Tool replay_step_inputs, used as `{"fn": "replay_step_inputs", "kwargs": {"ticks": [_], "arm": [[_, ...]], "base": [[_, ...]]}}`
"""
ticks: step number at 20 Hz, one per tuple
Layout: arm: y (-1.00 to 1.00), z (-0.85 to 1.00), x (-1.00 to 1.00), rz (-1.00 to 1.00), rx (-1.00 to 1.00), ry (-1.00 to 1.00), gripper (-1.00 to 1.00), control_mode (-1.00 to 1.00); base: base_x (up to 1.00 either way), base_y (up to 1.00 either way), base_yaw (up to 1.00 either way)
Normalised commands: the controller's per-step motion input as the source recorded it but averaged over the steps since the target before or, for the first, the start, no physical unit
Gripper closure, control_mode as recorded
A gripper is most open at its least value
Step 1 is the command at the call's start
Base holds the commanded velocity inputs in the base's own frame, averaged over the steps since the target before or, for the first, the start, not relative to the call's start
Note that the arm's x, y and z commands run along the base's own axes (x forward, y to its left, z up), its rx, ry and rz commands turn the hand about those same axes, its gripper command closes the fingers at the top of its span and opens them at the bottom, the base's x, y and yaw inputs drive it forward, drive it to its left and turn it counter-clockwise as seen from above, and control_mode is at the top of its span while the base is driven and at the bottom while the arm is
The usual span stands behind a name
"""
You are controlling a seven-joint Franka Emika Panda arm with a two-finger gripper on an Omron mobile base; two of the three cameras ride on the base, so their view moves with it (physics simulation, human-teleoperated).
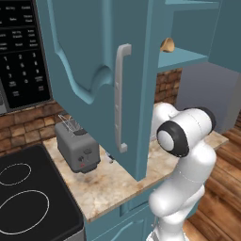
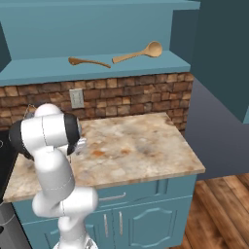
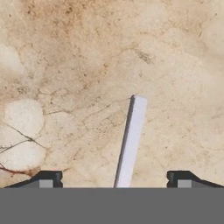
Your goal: Organize the utensils by type. Pick up the wooden spoons from the counter and place them in the open cabinet. Then pick up the metallic utensils from the counter and place them in the open drawer.
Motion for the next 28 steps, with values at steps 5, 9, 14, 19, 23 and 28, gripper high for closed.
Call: {"fn": "replay_step_inputs", "kwargs": {"ticks": [5, 9, 14, 19, 23, 28], "arm": [[0.00, -0.25, 0.30, 0.00, -0.08, -0.20, -1.00, -1.00], [0.00, -0.28, 0.13, 0.00, -0.10, -0.21, -1.00, -1.00], [-0.02, -0.52, 0.07, 0.00, -0.04, -0.05, 1.00, -1.00], [-0.47, -0.55, 0.01, 0.05, 0.09, 0.00, 1.00, -1.00], [-0.72, -0.53, 0.00, 0.07, 0.16, 0.00, 1.00, -1.00], [-0.69, -0.51, 0.00, 0.06, 0.14, -0.01, 1.00, -1.00]], "base": [[0.00, 0.00, 0.00], [0.00, 0.00, 0.00], [0.00, 0.00, 0.00], [0.00, 0.00, 0.00], [0.00, 0.00, 0.00], [0.00, 0.00, 0.00]]}}
